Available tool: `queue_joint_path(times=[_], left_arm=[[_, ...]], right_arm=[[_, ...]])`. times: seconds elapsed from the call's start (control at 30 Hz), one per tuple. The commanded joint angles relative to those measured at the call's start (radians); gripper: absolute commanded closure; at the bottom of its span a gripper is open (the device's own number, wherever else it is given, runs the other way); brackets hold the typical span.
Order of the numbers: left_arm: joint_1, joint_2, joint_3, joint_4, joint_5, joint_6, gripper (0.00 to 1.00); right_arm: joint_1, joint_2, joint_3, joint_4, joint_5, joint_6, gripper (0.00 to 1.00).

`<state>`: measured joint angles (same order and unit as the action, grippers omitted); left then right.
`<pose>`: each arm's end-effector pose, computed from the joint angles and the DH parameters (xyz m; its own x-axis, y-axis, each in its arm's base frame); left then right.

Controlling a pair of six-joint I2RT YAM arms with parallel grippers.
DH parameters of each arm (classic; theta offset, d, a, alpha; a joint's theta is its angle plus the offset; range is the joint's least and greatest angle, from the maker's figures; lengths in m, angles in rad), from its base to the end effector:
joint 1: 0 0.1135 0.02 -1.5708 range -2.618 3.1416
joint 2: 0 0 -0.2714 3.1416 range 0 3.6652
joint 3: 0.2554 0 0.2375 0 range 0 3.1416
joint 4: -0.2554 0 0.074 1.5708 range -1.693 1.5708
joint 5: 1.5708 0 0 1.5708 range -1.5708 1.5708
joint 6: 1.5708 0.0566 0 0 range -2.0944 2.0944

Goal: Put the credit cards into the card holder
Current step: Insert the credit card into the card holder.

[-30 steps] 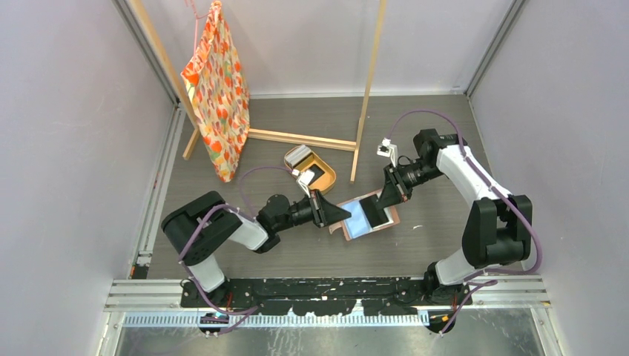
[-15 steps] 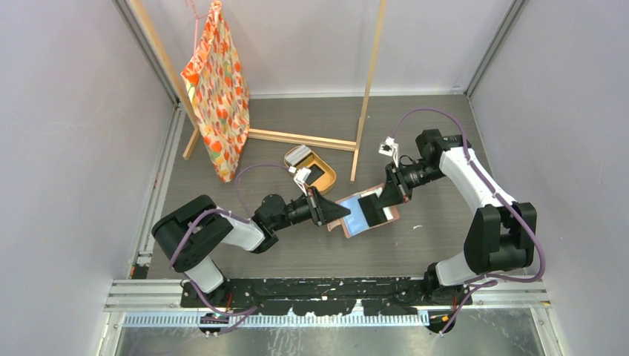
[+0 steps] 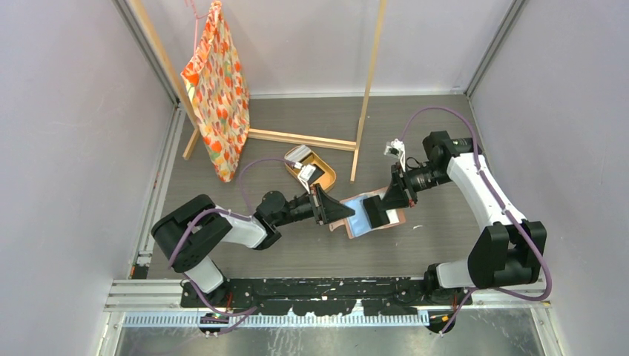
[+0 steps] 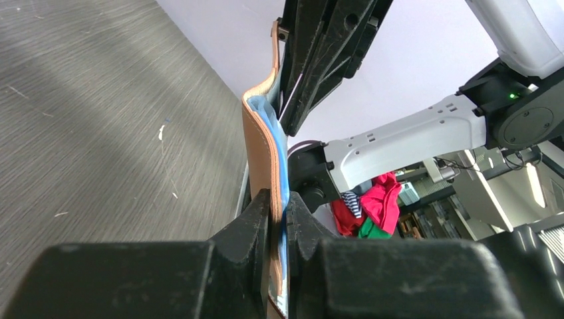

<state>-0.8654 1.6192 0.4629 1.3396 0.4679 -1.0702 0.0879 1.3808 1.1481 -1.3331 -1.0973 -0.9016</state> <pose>0.1770 -0.2473 0.2211 -0.7917 -0.2780 -0.5440 0.5678 -0.0061 -0.8231 0.2015 0.0683 0.2856 -0.5831 -0.4104 -0.7011 -0.8089 0.2127 0.5482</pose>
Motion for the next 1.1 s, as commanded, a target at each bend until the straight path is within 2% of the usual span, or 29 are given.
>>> queue_joint_path(times=[0.0, 0.33, 0.53, 1.07], left_arm=[[-0.011, -0.024, 0.041, 0.092, 0.060, -0.005, 1.00], [-0.013, -0.023, 0.059, 0.092, 0.069, -0.009, 1.00], [-0.012, -0.045, 0.067, 0.092, 0.046, 0.012, 1.00], [-0.014, -0.061, 0.103, 0.092, 0.018, 0.057, 1.00]], right_arm=[[-0.009, -0.018, 0.023, -0.016, -0.054, -0.047, 0.99], [-0.038, -0.026, 0.033, -0.064, -0.118, -0.094, 0.99], [-0.062, -0.014, 0.019, 0.018, -0.120, 0.032, 0.99], [-0.071, -0.005, 0.008, 0.043, -0.177, 0.086, 0.99]])
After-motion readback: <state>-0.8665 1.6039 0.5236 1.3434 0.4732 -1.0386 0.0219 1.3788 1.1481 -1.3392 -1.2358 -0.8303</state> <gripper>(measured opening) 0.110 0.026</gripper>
